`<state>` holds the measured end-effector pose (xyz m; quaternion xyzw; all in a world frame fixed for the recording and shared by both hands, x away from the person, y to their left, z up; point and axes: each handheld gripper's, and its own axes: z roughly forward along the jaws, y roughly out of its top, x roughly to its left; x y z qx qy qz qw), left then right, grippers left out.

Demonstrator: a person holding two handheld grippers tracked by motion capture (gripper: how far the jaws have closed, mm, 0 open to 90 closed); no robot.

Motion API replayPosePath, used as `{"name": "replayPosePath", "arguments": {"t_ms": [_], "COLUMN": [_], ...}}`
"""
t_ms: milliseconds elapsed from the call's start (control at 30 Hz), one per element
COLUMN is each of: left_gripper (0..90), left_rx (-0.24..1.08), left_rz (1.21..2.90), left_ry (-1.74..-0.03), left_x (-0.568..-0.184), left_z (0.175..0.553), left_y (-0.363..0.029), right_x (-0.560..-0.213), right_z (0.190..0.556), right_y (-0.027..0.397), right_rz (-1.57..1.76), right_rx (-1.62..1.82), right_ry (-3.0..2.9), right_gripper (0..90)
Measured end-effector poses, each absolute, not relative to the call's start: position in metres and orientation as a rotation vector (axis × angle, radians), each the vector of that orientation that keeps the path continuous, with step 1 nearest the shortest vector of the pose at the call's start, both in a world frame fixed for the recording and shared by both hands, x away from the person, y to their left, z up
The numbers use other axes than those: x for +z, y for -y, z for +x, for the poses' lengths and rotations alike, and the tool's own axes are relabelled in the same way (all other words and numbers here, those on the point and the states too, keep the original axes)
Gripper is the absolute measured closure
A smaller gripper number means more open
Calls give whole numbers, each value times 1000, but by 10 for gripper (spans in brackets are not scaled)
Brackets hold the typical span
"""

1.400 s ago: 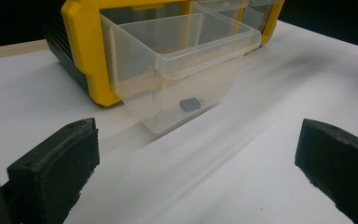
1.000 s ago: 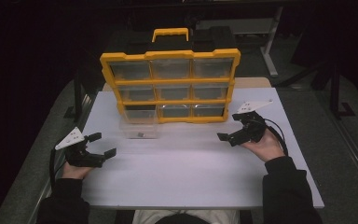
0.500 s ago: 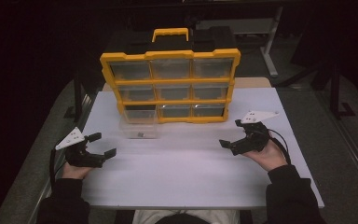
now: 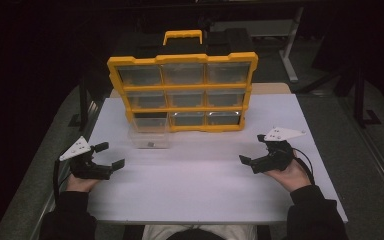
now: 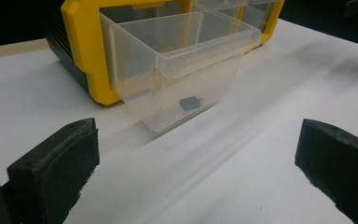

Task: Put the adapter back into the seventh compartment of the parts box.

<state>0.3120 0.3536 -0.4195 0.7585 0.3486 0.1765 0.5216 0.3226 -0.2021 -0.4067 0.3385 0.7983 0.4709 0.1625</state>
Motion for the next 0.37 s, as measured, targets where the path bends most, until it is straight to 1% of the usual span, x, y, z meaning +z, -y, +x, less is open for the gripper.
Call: {"name": "replayPosePath", "arguments": {"t_ms": [367], "left_gripper": [0], "left_rx": [424], "left_rz": [1815], "left_ry": [-839], "left_x": [-419], "left_z": [312], "left_y": [-354], "right_x": [-422], "right_z": [303], "right_y": [213], "right_rz": [981], "right_rx": [1336], "right_ry": [-2244], "right_gripper": [0]}}
